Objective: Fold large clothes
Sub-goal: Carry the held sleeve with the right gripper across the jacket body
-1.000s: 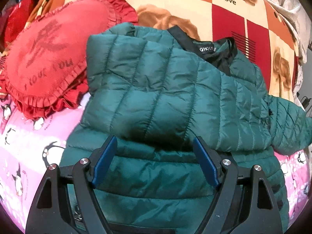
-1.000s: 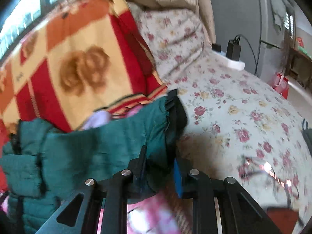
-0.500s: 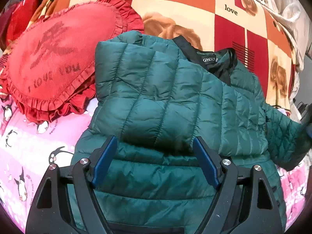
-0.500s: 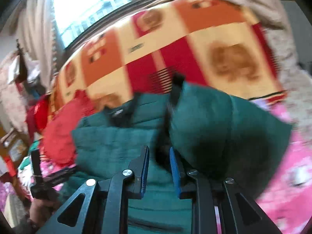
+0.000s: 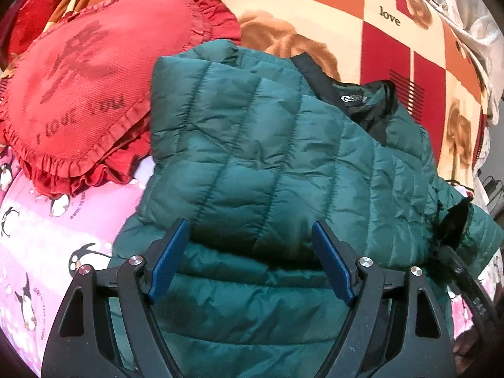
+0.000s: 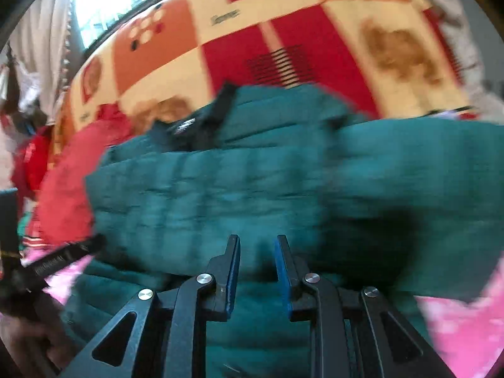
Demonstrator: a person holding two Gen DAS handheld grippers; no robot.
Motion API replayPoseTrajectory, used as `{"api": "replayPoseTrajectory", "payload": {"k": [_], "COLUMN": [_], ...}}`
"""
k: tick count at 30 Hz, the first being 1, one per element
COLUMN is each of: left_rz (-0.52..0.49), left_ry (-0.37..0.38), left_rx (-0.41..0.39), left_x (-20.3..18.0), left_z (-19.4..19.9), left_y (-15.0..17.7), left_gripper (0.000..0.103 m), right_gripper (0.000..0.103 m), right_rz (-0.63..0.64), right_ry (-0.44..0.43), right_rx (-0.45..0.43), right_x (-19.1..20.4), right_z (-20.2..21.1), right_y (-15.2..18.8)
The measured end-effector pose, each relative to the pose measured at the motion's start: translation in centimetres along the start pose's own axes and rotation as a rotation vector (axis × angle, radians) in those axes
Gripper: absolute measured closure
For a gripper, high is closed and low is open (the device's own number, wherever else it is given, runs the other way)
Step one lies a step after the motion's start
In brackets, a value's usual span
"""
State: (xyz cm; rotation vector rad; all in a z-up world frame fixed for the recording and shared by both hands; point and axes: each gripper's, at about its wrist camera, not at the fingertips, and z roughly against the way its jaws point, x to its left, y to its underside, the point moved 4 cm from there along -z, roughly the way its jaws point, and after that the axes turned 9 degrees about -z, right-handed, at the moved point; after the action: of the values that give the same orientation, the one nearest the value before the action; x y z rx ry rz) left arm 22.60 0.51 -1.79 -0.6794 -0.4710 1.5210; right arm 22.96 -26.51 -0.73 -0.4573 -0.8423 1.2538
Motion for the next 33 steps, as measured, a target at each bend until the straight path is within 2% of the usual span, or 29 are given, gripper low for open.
{"api": "replayPoseTrajectory", "payload": {"k": [2,4,5,6,7,9,12,14,18,20,21,22,24,25,26,29,30,33], "left_rz": [-0.017,-0.027,-0.027,-0.027,-0.028,-0.024,-0.014,-0.01,-0.01,-0.012,-0.014,-0.016,-0.018,-0.019,-0.021,-0.02,-0.022,-0.031], "left_ry": [0.006,0.011,0.015,0.016,0.017,0.021,0.02,0.019,0.018,0.018,0.02,0.022,0.034,0.042,0.06,0.099,0.109,0.109], "left_rx": [-0.005,-0.009,-0.008,-0.006,-0.004,0.002,0.008,0.007,0.011,0.01,0.009,0.007,0.0,-0.003,-0.008,-0.014,-0.016,-0.011], "left_x": [-0.5,-0.8,-0.9,-1.0,-1.0,-1.0,-0.8,-0.6,-0.6,-0.6,-0.6,-0.7,-0.9,-1.0,-1.1,-1.5,-1.6,-1.8], "left_z": [0.2,0.3,0.4,0.3,0.3,0.2,0.1,0.1,-0.1,-0.2,-0.2,-0.2,-0.2,-0.1,-0.1,0.1,0.1,0.1], "left_y": [0.1,0.2,0.3,0.3,0.4,0.5,0.4,0.4,0.3,0.3,0.2,0.2,0.1,0.0,0.0,0.1,0.1,0.2], "left_gripper": [0.022,0.022,0.022,0.022,0.022,0.022,0.022,0.022,0.022,0.022,0.022,0.022,0.022,0.022,0.022,0.022,0.022,0.022], "right_gripper": [0.071,0.028,0.018,0.002,0.0,0.0,0.0,0.0,0.0,0.0,0.014,0.048,0.083,0.095,0.099,0.101,0.101,0.1], "right_rz": [0.015,0.036,0.054,0.065,0.095,0.137,0.076,0.091,0.169,0.122,0.097,0.083,0.037,0.024,0.017,0.023,0.044,0.097], "right_ry": [0.064,0.109,0.152,0.174,0.219,0.254,0.225,0.219,0.33,0.31,0.285,0.261,0.202,0.182,0.137,0.043,0.04,0.13], "right_rx": [-0.036,-0.096,-0.162,-0.199,-0.264,-0.285,-0.176,-0.096,-0.006,0.037,0.056,0.06,0.089,0.089,0.08,0.044,0.038,0.028], "right_x": [-2.0,-3.4,-4.3,-4.7,-5.4,-6.6,-10.0,-11.5,-14.1,-15.3,-15.7,-15.7,-15.4,-15.1,-14.4,-11.8,-10.6,-8.4], "right_z": [2.2,4.5,6.1,7.3,8.5,8.7,6.6,4.1,-0.8,-2.0,-2.3,-2.3,-2.4,-2.3,-1.9,-0.3,0.0,0.6], "right_y": [0.3,0.5,0.6,0.3,0.1,-0.5,-2.1,-2.6,-3.8,-4.7,-5.0,-5.3,-6.1,-6.3,-6.7,-7.0,-6.8,-5.6]}}
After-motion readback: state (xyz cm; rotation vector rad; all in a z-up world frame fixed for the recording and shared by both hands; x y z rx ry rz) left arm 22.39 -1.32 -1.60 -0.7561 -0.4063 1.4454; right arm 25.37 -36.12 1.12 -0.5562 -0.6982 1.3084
